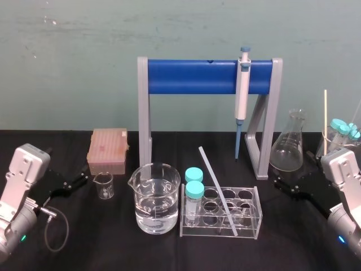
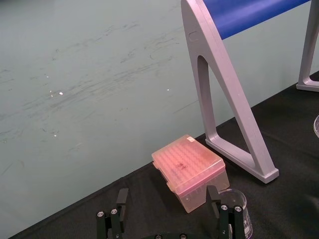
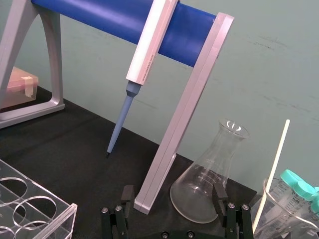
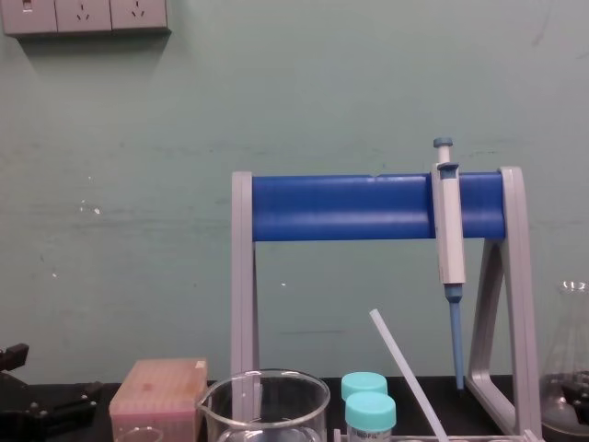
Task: Pick up the stirring rod with one hand, then place it down.
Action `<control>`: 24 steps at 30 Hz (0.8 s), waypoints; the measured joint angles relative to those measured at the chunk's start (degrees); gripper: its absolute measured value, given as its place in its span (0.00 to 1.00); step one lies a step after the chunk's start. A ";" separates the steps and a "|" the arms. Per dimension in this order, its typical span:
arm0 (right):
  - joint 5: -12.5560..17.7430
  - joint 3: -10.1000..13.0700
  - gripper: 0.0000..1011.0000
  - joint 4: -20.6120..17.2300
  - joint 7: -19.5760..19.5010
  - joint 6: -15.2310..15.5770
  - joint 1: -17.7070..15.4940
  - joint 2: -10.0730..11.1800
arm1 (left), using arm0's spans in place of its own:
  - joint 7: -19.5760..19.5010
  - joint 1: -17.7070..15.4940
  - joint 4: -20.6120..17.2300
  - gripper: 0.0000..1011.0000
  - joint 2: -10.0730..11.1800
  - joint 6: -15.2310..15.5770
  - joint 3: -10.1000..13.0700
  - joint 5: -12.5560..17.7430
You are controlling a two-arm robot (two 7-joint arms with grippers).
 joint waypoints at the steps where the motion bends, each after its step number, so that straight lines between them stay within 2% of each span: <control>1: 0.00 0.00 0.99 0.00 0.00 0.00 0.00 0.00 | 0.00 0.00 0.00 0.99 0.00 0.00 0.00 0.00; 24: 0.00 0.00 0.99 0.00 0.00 0.00 0.00 0.00 | 0.00 0.00 0.00 0.99 0.00 0.00 0.00 0.00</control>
